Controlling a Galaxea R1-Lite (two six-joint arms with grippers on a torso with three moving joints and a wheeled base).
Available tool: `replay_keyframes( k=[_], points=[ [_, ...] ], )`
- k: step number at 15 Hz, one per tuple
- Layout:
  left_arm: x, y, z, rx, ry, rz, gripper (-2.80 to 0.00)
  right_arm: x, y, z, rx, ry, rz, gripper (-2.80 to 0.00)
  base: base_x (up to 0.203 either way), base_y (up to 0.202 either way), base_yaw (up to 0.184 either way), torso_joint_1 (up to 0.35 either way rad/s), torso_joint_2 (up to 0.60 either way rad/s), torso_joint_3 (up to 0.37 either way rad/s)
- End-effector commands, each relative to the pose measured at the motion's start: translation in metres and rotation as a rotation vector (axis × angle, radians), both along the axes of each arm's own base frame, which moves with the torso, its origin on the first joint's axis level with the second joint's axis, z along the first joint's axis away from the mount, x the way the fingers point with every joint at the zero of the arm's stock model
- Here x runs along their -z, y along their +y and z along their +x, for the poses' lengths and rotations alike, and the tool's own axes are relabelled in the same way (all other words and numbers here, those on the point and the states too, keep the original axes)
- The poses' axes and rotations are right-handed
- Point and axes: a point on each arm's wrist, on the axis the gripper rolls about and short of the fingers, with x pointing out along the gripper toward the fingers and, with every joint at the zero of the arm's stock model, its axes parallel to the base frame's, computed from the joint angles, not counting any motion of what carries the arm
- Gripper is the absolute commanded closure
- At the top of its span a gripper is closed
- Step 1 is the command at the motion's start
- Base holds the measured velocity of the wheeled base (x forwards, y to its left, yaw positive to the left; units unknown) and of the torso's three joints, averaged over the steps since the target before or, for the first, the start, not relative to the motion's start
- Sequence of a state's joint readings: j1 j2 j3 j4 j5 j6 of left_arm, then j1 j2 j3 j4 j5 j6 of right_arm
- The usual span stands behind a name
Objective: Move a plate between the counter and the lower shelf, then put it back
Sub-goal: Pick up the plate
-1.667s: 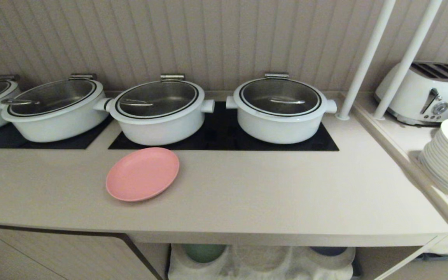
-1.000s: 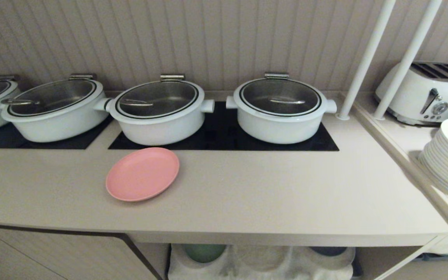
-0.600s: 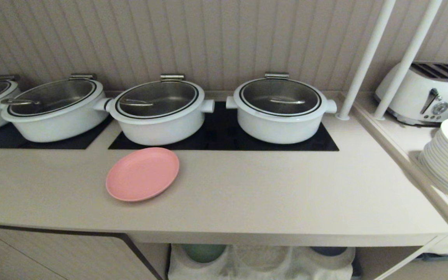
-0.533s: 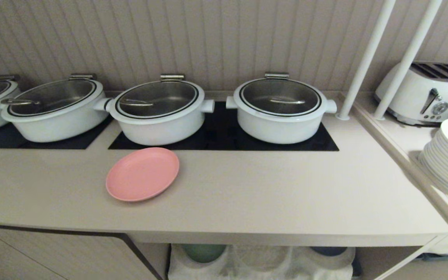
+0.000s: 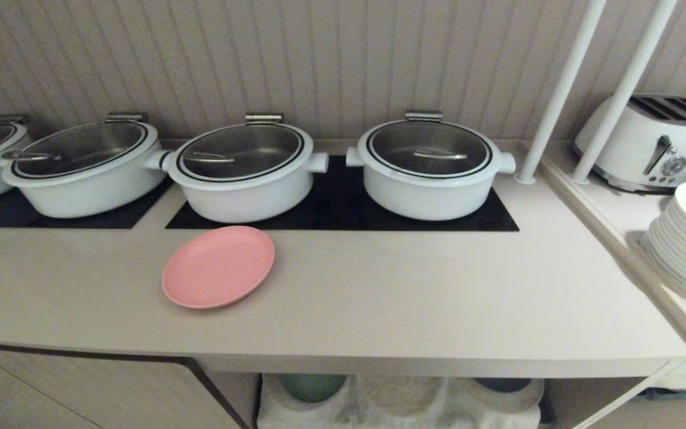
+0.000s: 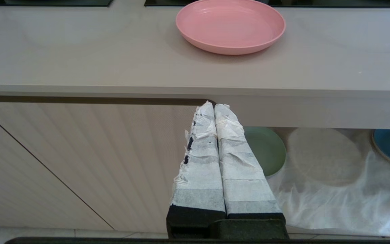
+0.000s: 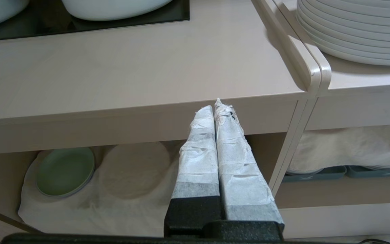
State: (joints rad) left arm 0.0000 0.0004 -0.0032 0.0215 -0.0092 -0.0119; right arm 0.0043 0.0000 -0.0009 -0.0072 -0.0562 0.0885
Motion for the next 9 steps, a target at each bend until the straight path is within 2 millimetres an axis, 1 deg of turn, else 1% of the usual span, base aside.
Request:
replay_keyframes(
  k=[1, 9],
  points=[
    [0.0, 0.0, 0.0, 0.0, 0.0, 0.0, 0.0, -0.0002, -0.0001, -0.0001, -0.001, -0.001, 0.0, 0.0, 0.0, 0.0, 0.0, 0.0, 0.0, 0.0],
    [0.0, 0.0, 0.0, 0.0, 0.0, 0.0, 0.0, 0.0002, 0.0, 0.0001, 0.0, 0.0, 0.0, 0.0, 0.0, 0.0, 0.0, 0.0, 0.0, 0.0]
  ],
)
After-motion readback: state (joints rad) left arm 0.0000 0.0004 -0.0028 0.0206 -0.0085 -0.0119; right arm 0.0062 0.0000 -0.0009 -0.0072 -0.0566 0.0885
